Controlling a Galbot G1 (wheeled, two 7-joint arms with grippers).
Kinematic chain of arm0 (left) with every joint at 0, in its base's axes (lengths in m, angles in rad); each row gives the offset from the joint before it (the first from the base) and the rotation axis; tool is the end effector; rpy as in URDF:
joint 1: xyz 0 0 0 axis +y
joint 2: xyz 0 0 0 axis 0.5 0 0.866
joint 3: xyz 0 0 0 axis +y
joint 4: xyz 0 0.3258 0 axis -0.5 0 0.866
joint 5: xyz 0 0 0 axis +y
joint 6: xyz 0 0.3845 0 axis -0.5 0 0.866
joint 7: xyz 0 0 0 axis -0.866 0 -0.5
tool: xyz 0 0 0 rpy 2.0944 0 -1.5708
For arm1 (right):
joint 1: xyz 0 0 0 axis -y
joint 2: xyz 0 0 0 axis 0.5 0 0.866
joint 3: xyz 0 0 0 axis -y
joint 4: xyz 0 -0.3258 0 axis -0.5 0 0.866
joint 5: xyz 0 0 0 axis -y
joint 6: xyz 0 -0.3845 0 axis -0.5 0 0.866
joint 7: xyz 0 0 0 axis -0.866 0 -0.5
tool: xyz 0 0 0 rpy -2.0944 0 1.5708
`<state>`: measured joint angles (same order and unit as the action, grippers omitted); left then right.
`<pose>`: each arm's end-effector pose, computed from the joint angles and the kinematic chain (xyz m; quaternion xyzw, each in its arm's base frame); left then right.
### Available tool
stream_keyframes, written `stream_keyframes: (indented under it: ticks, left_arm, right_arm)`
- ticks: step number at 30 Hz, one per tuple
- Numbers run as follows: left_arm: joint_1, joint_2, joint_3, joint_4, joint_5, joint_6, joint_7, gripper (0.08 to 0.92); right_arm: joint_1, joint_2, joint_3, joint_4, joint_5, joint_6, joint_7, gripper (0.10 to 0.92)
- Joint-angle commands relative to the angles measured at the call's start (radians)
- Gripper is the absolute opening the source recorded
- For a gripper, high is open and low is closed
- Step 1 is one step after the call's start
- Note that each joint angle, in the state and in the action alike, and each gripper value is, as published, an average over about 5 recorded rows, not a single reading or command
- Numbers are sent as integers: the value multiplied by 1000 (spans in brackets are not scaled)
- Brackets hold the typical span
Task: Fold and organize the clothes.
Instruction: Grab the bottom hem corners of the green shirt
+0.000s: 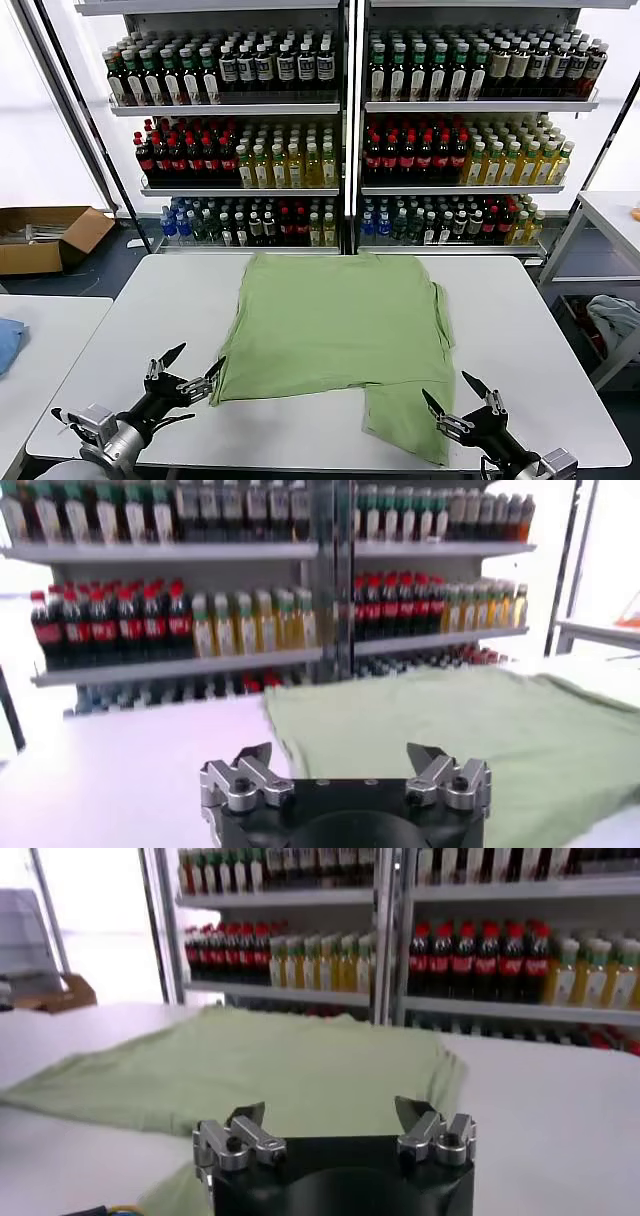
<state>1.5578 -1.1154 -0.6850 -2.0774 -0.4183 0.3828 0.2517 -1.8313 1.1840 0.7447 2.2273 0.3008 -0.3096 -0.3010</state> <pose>0.2400 0.1098 -0.2505 -0.1603 -0.9694 -0.0126 0.1858 0.1686 -0.0962 -0.2518 0.1734 -0.9616 0.0408 0.2087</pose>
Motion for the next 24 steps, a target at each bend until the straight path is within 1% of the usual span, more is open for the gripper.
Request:
stream_keyframes:
  ticks: [1, 9, 15, 17, 20, 24]
  left_arm:
    - [-22, 27, 67, 34, -3, 143, -76, 823]
    - [-63, 26, 99, 82, -7, 153, -98, 823]
    - [-62, 24, 115, 89, -5, 152, -101, 823]
    - [-59, 22, 121, 90, -4, 152, -100, 823]
    - [-56, 17, 127, 96, -3, 148, -98, 815]
    - [-56, 11, 130, 102, -2, 144, -94, 738]
  right_arm:
    - [-74, -10, -14, 35, -39, -99, 40, 823]
    - [-63, 16, -47, 29, -41, -136, 55, 823]
    - [-74, 31, -55, 28, -39, -141, 59, 822]
    - [-75, 32, -58, 25, -39, -142, 60, 803]
    - [-74, 33, -65, 20, -39, -141, 61, 732]
    - [-66, 37, -75, 9, -37, -139, 63, 620]
